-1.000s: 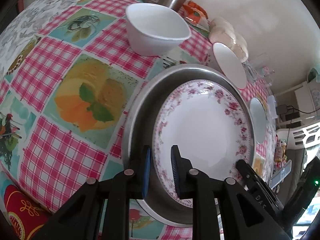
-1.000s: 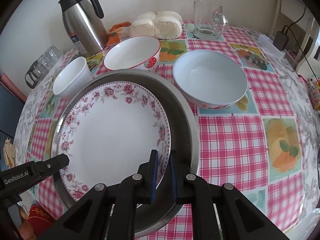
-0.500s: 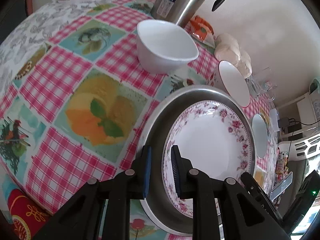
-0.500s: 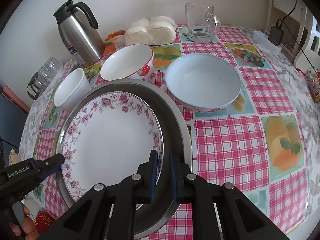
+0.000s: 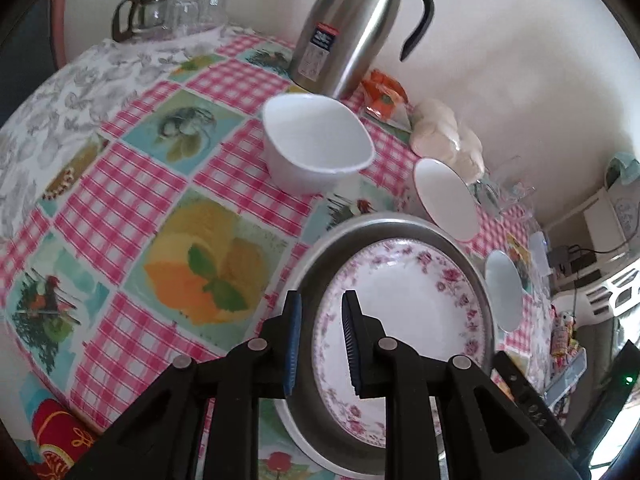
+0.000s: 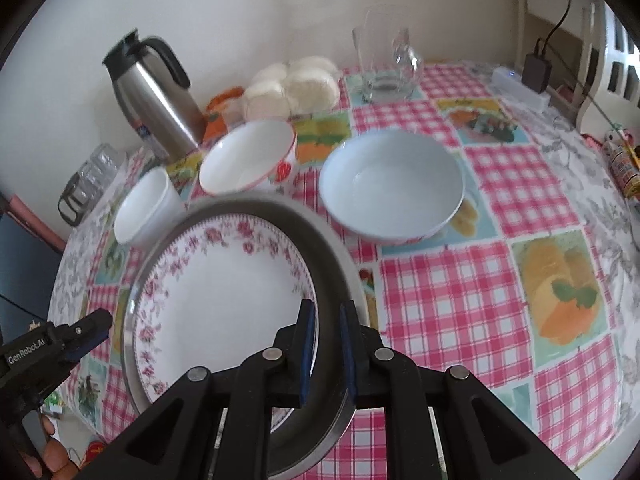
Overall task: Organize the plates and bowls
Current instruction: 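Open both grippers and lift them off the floral plate rim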
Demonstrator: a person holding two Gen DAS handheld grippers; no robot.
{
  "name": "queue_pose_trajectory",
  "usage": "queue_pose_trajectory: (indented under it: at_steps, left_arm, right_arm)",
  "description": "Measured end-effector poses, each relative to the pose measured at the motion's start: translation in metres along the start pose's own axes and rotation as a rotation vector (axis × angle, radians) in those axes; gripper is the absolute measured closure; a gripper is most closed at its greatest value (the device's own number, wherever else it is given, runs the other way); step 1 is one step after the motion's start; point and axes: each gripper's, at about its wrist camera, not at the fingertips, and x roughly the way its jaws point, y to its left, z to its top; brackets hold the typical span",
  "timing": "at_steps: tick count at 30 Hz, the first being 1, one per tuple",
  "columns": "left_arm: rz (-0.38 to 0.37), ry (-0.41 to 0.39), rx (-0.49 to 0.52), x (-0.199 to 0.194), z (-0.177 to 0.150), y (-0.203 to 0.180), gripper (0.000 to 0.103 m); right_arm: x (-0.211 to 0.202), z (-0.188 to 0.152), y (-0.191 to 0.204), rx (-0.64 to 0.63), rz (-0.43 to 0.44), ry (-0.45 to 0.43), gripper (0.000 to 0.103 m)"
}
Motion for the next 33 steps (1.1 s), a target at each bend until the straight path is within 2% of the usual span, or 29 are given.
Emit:
queue_pose_trajectory:
  at_steps: [4, 7, 9, 12, 18, 23, 33]
  left_arm:
    - [0.022, 0.006, -0.054, 0.004, 0.004, 0.013, 0.082]
    - [0.011, 0.062, -0.077, 0.019, 0.004, 0.019, 0.082]
    - [0.008, 0.092, -0.089, 0.025, 0.002, 0.022, 0.082]
    - [0.011, 0.104, -0.091, 0.03, 0.002, 0.022, 0.082]
    - [0.0, 0.09, -0.104, 0.03, 0.002, 0.024, 0.082]
    - [-0.001, 0.053, -0.133, 0.022, 0.008, 0.032, 0.082]
    - [0.006, 0.049, -0.134, 0.02, 0.007, 0.03, 0.082]
  right_arm:
    - [0.002, 0.0, -0.013, 0.054, -0.041, 0.014, 0.087]
    - [0.006, -0.001, -0.018, 0.076, -0.006, 0.032, 0.086]
    - [0.008, -0.002, -0.015, 0.062, -0.004, 0.045, 0.089]
    - [0.013, -0.004, -0.014, 0.058, -0.003, 0.058, 0.091]
    - [0.014, -0.005, -0.01, 0.033, -0.015, 0.057, 0.091]
    - [0.019, -0.008, -0.007, 0.029, 0.027, 0.082, 0.091]
    - [0.02, -0.008, -0.003, 0.007, 0.014, 0.094, 0.091]
